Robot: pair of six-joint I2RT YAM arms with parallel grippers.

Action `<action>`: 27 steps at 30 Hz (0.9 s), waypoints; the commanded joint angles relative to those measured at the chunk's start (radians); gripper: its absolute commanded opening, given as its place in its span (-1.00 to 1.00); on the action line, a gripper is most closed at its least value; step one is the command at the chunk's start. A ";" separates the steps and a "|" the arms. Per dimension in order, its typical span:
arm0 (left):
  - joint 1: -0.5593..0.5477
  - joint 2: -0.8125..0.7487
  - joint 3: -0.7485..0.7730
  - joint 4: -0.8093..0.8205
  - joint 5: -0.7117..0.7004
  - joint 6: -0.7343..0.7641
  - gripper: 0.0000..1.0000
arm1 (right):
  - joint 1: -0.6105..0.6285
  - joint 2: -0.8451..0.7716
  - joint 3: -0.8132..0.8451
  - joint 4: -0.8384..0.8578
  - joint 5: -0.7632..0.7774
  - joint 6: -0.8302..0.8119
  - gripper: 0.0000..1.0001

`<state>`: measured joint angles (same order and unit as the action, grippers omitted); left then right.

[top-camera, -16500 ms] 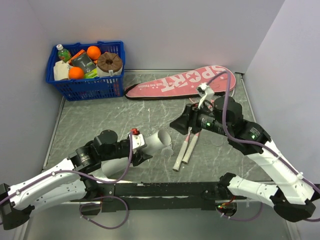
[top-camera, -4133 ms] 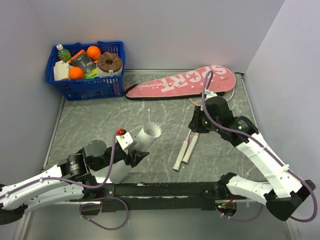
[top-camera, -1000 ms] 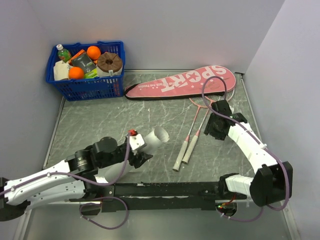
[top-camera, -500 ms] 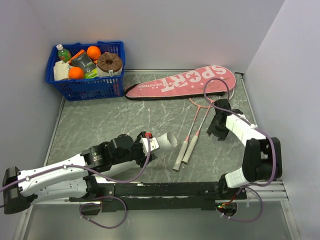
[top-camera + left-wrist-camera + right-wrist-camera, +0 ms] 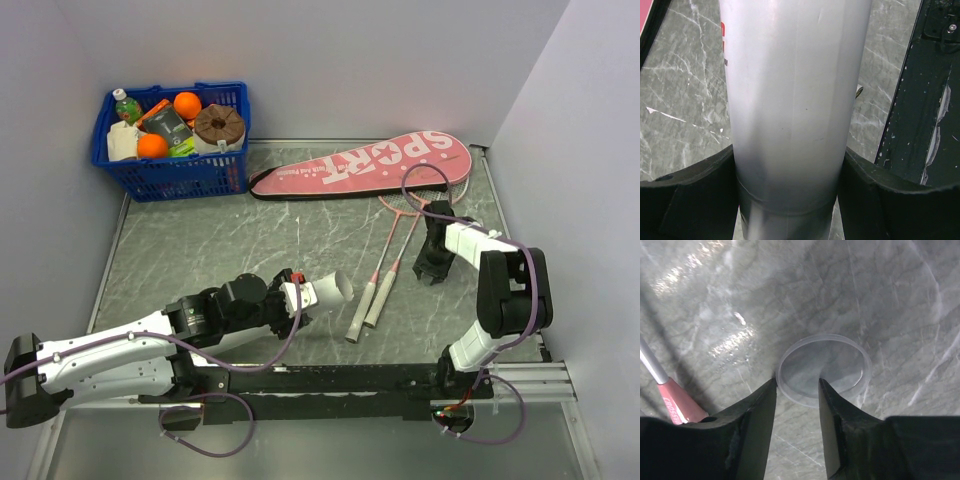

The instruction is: Pack up the badminton gear

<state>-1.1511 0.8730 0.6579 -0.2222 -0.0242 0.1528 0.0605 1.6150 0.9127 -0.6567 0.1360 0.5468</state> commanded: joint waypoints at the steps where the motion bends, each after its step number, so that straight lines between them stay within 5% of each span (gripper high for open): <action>1: -0.007 -0.022 0.002 0.060 -0.003 -0.013 -0.98 | -0.007 0.023 0.025 0.032 0.007 -0.007 -0.19; 18: -0.013 -0.032 -0.004 0.058 -0.013 -0.016 -0.98 | -0.002 -0.003 0.012 0.049 -0.009 -0.019 -0.81; 27: -0.019 -0.019 0.000 0.060 -0.002 -0.016 -0.98 | 0.047 -0.226 0.032 -0.036 -0.059 -0.053 -0.99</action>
<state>-1.1606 0.8608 0.6548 -0.2218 -0.0284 0.1516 0.0788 1.5314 0.9180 -0.6483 0.1112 0.5167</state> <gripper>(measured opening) 0.685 0.016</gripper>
